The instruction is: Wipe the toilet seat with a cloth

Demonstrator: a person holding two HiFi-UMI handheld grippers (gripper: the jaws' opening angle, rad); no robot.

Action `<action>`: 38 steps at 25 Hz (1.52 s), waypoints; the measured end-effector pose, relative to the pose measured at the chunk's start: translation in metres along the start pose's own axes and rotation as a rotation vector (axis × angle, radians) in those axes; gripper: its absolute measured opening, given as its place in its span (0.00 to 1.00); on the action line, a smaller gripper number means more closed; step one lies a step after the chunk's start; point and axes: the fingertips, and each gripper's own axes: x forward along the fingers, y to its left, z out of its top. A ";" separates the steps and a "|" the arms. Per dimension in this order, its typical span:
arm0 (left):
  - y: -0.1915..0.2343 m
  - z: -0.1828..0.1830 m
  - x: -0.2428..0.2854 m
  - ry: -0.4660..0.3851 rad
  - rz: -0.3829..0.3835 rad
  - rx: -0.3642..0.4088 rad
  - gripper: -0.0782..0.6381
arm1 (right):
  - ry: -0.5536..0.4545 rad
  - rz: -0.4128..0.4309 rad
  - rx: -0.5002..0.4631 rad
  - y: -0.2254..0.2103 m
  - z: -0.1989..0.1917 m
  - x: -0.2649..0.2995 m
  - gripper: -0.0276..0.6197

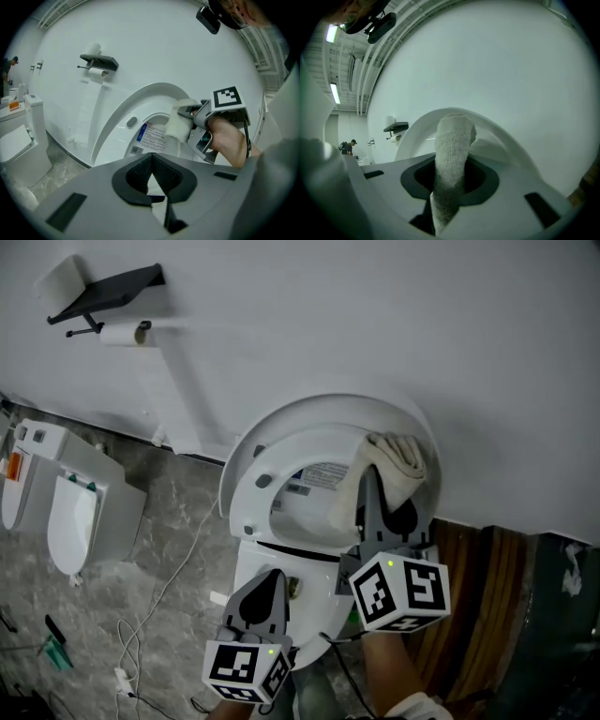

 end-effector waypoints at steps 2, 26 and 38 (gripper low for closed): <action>0.000 0.001 -0.005 -0.005 -0.001 0.012 0.12 | 0.004 -0.050 0.023 -0.015 -0.003 -0.008 0.19; -0.010 -0.130 -0.048 0.126 -0.045 0.006 0.12 | 0.099 -0.289 0.079 -0.117 -0.177 -0.106 0.19; 0.009 -0.190 -0.054 0.179 -0.021 -0.039 0.12 | 0.145 -0.280 0.055 -0.116 -0.259 -0.127 0.19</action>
